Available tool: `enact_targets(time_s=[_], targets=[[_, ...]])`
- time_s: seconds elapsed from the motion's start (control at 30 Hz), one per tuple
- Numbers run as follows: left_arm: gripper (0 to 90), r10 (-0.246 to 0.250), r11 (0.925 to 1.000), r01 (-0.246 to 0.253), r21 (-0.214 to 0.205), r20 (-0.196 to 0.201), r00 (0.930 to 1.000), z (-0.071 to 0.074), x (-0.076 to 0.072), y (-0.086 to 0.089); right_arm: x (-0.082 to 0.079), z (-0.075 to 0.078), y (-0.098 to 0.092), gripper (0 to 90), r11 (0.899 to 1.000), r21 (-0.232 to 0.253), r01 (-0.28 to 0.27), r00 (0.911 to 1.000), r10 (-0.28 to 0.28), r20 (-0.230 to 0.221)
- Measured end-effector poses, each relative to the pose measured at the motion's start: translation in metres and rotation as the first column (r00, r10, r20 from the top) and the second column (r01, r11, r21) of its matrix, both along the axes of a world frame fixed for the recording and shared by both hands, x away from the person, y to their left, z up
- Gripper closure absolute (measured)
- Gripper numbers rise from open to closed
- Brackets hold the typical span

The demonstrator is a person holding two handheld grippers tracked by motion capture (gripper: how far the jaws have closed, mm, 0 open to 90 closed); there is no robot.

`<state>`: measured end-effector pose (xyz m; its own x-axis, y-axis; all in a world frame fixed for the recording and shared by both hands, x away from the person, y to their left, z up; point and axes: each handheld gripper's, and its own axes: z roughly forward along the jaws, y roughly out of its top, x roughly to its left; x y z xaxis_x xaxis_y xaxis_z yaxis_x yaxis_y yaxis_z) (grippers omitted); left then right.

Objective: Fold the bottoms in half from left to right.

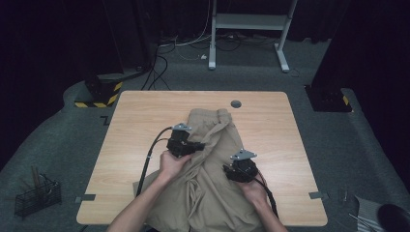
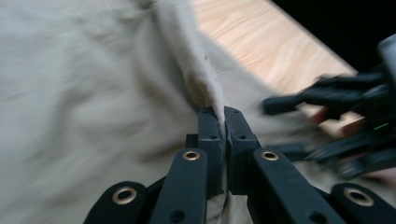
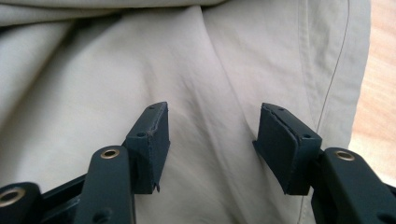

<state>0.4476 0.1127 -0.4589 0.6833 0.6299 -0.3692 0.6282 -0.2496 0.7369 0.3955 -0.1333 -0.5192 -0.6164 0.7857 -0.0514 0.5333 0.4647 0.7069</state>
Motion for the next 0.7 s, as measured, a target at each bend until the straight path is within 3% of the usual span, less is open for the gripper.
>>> enact_targets(time_s=[0.1, 0.2, 0.33, 0.43, 0.5, 0.6, 0.7], targets=[[87.0, -0.019, 0.9997, 0.019, 0.012, -0.005, 0.9998, -0.002, 0.005, -0.021, 0.001, -0.004, -0.002, 42.6, 0.999, 0.037, 0.012, 0.9998, -0.012, 0.014], [86.0, -0.028, 0.9943, 0.028, 0.102, -0.002, 0.9996, -0.012, 0.012, -0.039, 0.001, -0.004, -0.002, 42.5, 0.999, 0.04, 0.014, 0.9997, -0.014, 0.018], [68.6, -0.022, 0.9906, 0.025, 0.135, -0.021, 0.9995, -0.021, 0.015, -0.041, 0.001, -0.004, -0.002, 42.5, 0.999, 0.039, 0.013, 0.9997, -0.013, 0.018], [53.3, 0.001, 0.987, -0.003, 0.161, 0.011, 0.9999, -0.015, 0.005, -0.028, 0.001, -0.004, -0.002, 42.3, 0.999, 0.038, 0.014, 0.9997, -0.014, 0.017], [46.8, 0.006, 0.9883, -0.012, 0.152, 0.036, 0.9993, -0.007, -0.002, -0.017, 0.001, -0.004, -0.002, 42.3, 0.999, 0.039, 0.012, 0.9997, -0.013, 0.018], [42.2, 0.027, 0.9944, -0.031, 0.101, 0.04, 0.9988, 0.002, -0.018, 0.006, 0.001, -0.004, -0.002, 42.2, 0.999, 0.037, 0.011, 0.9998, -0.012, 0.017], [39.7, 0.045, 0.991, -0.051, 0.124, 0.055, 0.9975, 0.0, -0.034, 0.022, -0.002, 0.0, -0.003, 42.2, 0.999, 0.034, 0.015, 0.9998, -0.016, 0.014]])
